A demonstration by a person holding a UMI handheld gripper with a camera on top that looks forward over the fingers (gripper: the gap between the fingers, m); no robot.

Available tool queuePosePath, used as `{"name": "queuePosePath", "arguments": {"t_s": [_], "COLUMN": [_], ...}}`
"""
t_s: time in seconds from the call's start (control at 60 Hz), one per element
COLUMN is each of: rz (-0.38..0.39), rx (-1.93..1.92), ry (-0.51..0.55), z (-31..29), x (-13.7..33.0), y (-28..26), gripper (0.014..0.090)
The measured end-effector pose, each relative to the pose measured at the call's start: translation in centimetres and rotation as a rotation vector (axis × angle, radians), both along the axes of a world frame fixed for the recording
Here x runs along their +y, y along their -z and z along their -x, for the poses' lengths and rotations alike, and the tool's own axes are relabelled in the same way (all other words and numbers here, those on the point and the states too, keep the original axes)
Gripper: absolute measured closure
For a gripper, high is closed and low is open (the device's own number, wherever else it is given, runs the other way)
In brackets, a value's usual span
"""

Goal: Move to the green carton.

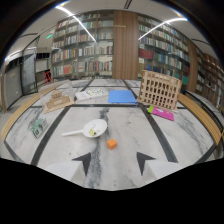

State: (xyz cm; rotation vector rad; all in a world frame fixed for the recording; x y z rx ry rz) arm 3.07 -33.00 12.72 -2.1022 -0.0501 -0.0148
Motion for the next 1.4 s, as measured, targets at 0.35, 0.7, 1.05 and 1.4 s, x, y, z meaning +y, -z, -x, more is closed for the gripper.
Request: {"name": "queuePosePath", "arguments": {"t_s": [0.35, 0.7, 1.05, 1.4], "rz": [-0.002, 0.053, 0.077, 0.062], "rx": [-0.008, -0.005, 0.005, -0.019], "ry": [0.035, -0.017, -0.121, -0.134], "z": [1.3, 10.9, 26.9, 36.7], "x": [-1.4, -5.3, -5.0, 1.4], "y": [-1.2, 0.3, 2.9, 4.6], "gripper": [0.019, 0.0191, 0.0185, 0.0187]}}
